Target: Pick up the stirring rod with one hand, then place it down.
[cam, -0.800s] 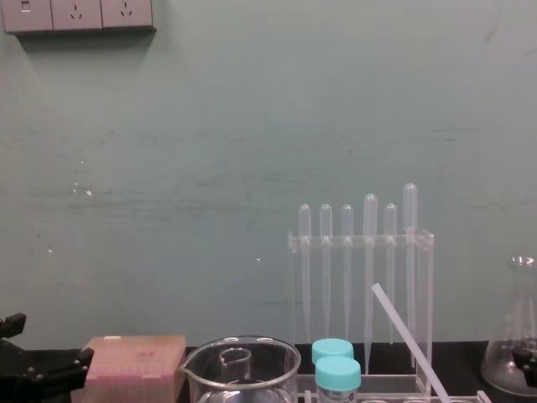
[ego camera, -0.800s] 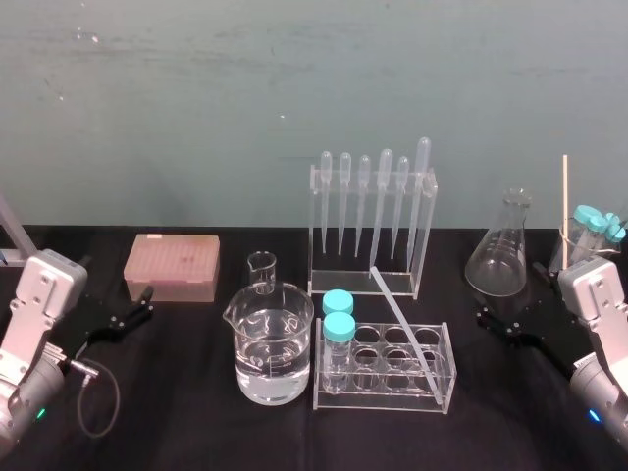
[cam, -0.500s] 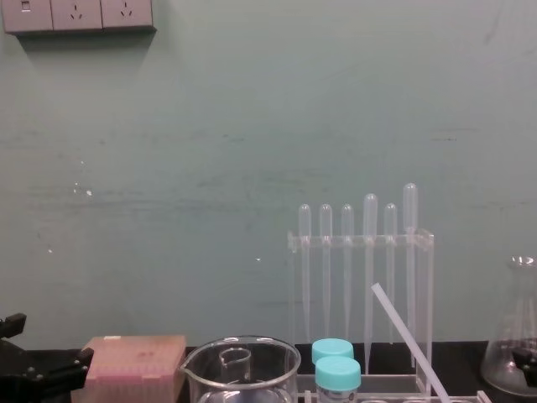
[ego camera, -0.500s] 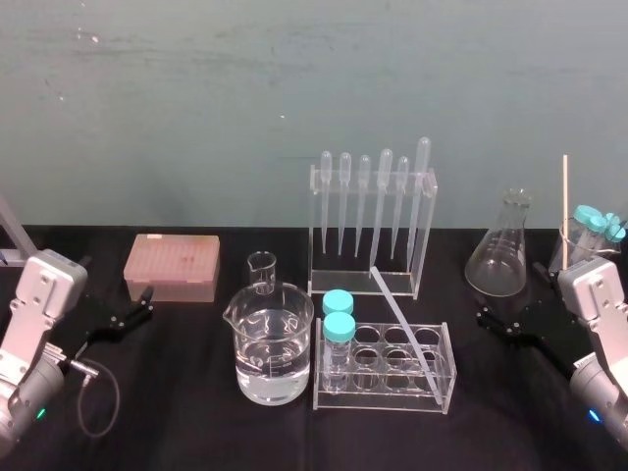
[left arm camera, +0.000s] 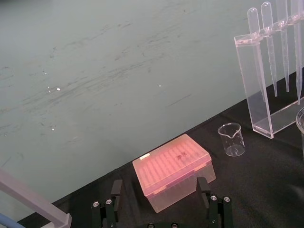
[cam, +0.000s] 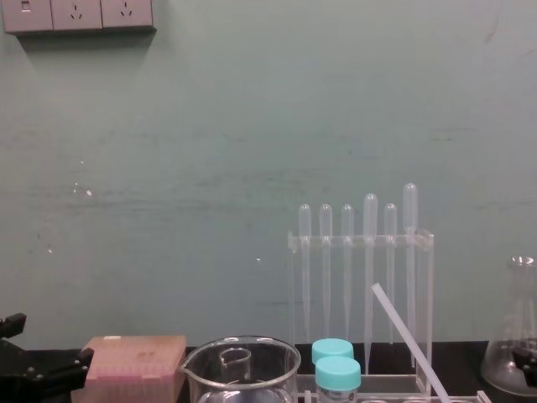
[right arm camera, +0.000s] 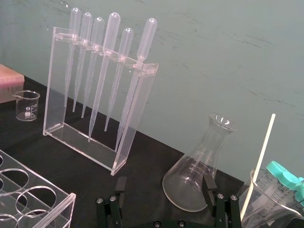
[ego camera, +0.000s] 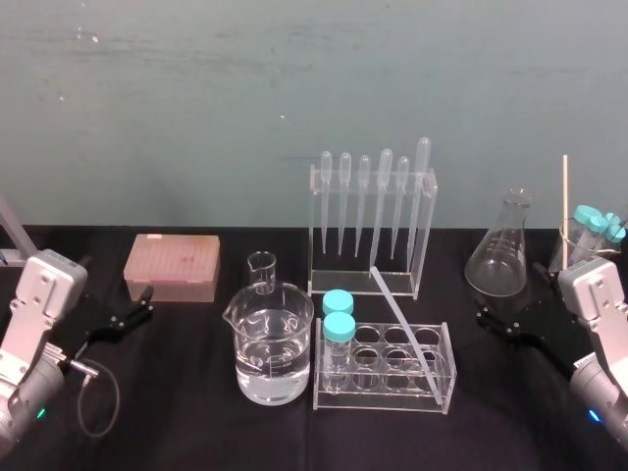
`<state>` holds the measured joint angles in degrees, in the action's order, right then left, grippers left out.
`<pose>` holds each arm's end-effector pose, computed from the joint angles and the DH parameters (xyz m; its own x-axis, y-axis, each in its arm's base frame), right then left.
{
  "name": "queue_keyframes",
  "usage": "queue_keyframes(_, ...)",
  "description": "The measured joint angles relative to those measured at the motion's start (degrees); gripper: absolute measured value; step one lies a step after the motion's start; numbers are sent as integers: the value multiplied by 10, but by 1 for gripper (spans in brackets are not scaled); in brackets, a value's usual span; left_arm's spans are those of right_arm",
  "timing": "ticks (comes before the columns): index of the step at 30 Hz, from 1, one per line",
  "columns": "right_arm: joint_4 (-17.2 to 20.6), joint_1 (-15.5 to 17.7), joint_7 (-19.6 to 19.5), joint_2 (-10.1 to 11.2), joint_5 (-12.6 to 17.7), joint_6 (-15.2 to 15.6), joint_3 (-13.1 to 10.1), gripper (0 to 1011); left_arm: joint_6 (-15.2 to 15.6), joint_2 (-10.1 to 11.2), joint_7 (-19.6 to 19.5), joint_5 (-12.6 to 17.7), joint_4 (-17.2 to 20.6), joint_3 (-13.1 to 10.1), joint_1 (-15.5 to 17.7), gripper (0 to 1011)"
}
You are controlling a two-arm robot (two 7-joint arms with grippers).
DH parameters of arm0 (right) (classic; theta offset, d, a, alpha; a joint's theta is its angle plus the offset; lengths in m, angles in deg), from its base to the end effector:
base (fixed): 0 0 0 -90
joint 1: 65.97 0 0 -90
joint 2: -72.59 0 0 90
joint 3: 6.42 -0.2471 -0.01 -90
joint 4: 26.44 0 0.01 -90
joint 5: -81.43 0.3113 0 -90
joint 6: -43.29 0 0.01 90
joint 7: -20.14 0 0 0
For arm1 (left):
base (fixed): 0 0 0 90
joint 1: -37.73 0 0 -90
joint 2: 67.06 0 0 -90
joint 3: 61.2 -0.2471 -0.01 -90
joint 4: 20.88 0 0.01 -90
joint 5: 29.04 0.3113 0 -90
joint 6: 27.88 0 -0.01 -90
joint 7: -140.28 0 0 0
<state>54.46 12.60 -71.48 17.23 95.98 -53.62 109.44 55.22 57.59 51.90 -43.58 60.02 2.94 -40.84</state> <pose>0.3534 -0.0576 -0.2682 0.2923 -0.8803 0.3736 0.9553 0.2873 -0.0702 0.3534 0.0577 -0.2682 0.2922 0.8802 0.3739 -0.9553 0.2872 0.0704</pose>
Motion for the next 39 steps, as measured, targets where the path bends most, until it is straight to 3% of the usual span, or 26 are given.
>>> queue_keyframes(39, 0, 0, 0, 0, 0, 0, 0, 1003, 0, 0, 0, 0, 0, 0, 0, 1000)
